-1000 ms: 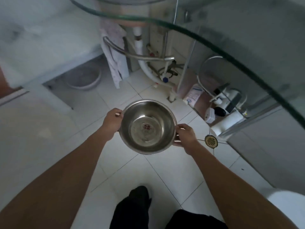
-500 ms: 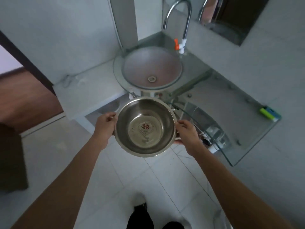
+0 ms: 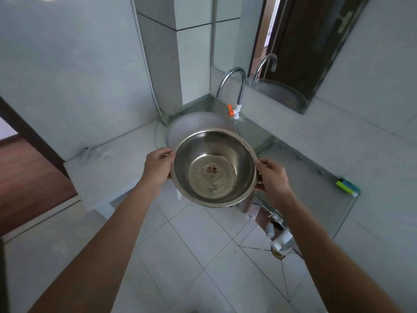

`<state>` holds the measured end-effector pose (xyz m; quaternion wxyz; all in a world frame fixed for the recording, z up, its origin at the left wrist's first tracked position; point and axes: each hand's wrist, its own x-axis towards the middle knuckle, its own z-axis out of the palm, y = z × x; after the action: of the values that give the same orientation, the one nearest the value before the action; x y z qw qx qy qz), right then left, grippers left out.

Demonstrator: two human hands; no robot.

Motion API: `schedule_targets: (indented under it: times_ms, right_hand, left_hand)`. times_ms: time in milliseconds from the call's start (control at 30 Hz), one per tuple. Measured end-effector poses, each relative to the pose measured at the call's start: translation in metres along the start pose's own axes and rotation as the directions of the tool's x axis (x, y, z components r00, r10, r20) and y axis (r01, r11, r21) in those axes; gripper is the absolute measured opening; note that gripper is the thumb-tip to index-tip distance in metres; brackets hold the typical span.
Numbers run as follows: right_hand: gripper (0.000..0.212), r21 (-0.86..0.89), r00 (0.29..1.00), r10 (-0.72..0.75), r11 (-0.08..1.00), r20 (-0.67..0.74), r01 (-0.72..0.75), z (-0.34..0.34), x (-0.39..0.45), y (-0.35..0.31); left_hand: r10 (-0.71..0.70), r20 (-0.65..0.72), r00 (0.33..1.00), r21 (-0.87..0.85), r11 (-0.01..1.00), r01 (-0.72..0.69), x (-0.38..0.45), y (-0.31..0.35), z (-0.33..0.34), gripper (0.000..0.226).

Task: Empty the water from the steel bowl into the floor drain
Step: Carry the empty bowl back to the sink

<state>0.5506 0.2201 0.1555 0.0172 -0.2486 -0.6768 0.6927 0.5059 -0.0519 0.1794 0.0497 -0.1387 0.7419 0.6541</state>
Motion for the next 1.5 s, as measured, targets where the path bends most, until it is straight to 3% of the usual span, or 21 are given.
schedule_targets:
  times_ms: [267, 667, 1000, 1133, 1300, 1500]
  right_hand:
    - [0.013, 0.047, 0.998, 0.057, 0.997, -0.039, -0.055, 0.042, 0.061, 0.006]
    - [0.014, 0.090, 0.992, 0.124, 0.988, -0.001, -0.124, 0.113, 0.221, -0.018]
    - [0.018, -0.001, 0.970, 0.189, 0.981, -0.155, -0.192, 0.133, 0.295, -0.018]
    - [0.030, -0.003, 0.934, 0.244, 0.967, -0.260, -0.253, 0.145, 0.320, -0.006]
    - [0.039, 0.010, 0.840, 0.349, 0.925, -0.415, -0.380, 0.183, 0.337, 0.023]
    - [0.042, -0.017, 0.742, 0.388, 0.881, -0.547, -0.474, 0.214, 0.339, 0.038]
  left_hand:
    - [-0.077, -0.008, 0.997, 0.034, 0.996, 0.077, 0.071, 0.000, -0.004, 0.024]
    - [-0.097, -0.050, 0.994, 0.145, 0.984, 0.103, 0.236, 0.039, 0.019, 0.030]
    - [-0.098, 0.149, 0.984, 0.288, 0.956, 0.051, 0.367, 0.039, 0.049, 0.025]
    - [-0.135, 0.239, 0.962, 0.333, 0.941, 0.049, 0.425, 0.023, 0.067, 0.031]
    - [-0.180, 0.367, 0.913, 0.407, 0.913, 0.017, 0.485, 0.010, 0.082, 0.041]
    - [-0.324, 0.476, 0.818, 0.516, 0.855, 0.039, 0.524, -0.019, 0.097, 0.027]
